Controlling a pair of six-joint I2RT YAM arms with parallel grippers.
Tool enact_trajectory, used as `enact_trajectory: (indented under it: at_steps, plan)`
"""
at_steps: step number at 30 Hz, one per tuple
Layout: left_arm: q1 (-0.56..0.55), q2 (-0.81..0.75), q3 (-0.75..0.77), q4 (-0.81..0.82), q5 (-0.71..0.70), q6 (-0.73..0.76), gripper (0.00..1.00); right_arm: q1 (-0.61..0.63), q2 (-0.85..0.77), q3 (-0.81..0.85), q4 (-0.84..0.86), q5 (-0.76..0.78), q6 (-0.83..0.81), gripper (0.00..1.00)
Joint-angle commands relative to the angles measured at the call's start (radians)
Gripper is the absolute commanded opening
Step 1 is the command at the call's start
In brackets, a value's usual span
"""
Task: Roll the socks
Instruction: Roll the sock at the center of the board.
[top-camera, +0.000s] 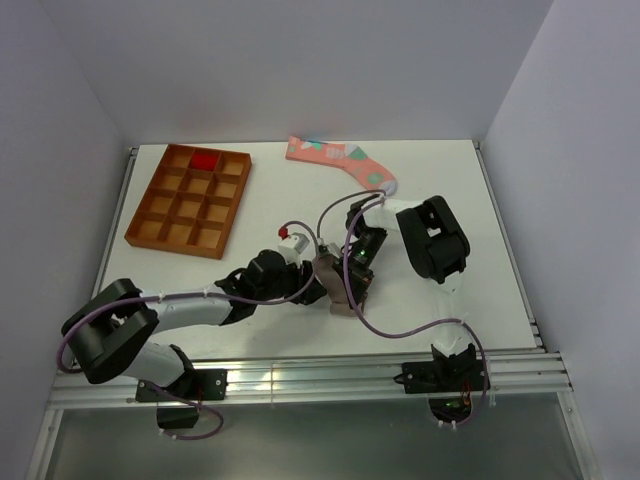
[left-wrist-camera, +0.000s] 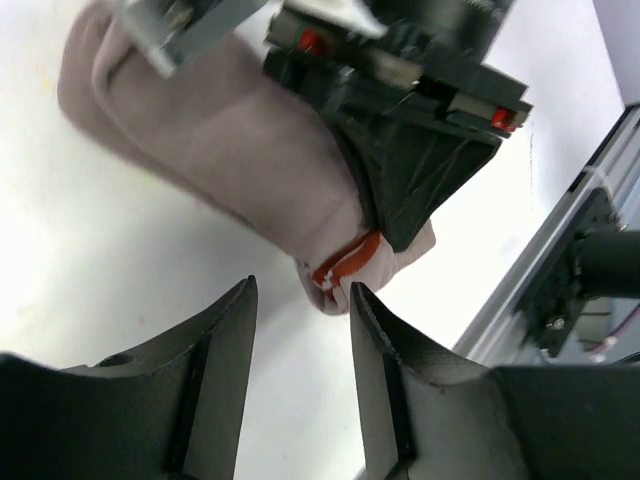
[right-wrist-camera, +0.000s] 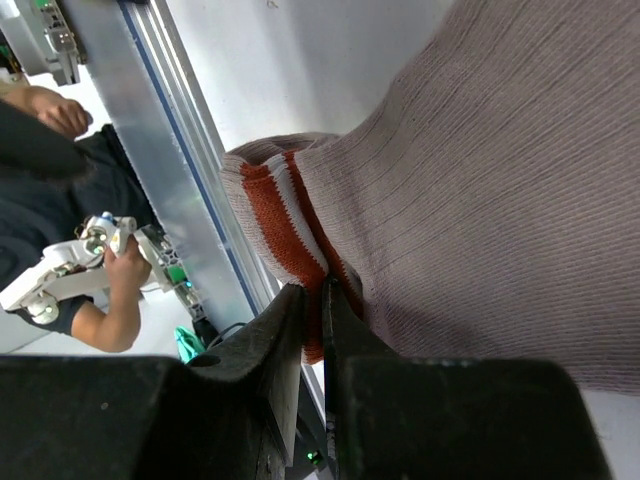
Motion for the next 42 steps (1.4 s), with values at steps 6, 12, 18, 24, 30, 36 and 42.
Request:
enact_trajectory:
  at_steps: [6, 12, 18, 24, 30, 36, 42]
  plan:
    - [-0.017, 0.098, 0.113, 0.106, 0.077, 0.223, 0.48, -0.006, 0.027, 0.050, 0.019, 0.047, 0.048, 0.15]
    - [-0.021, 0.129, 0.145, 0.086, 0.086, 0.284, 0.50, -0.006, 0.029, 0.064, 0.002, 0.038, 0.049, 0.15]
    - [-0.034, 0.170, 0.166, 0.049, 0.152, 0.307, 0.50, -0.007, 0.034, 0.061, 0.008, 0.040, 0.062, 0.15]
    - [-0.034, 0.178, 0.154, 0.063, 0.206, 0.316, 0.51, -0.007, 0.034, 0.064, 0.002, 0.040, 0.062, 0.15]
    - [-0.035, 0.222, 0.180, 0.034, 0.249, 0.344, 0.51, -0.007, 0.029, 0.068, -0.002, 0.043, 0.062, 0.15]
    - [-0.034, 0.268, 0.194, 0.028, 0.270, 0.344, 0.50, -0.007, 0.027, 0.068, 0.002, 0.049, 0.069, 0.15]
    - [-0.035, 0.337, 0.208, 0.021, 0.286, 0.306, 0.42, -0.006, 0.017, 0.056, 0.021, 0.055, 0.075, 0.15]
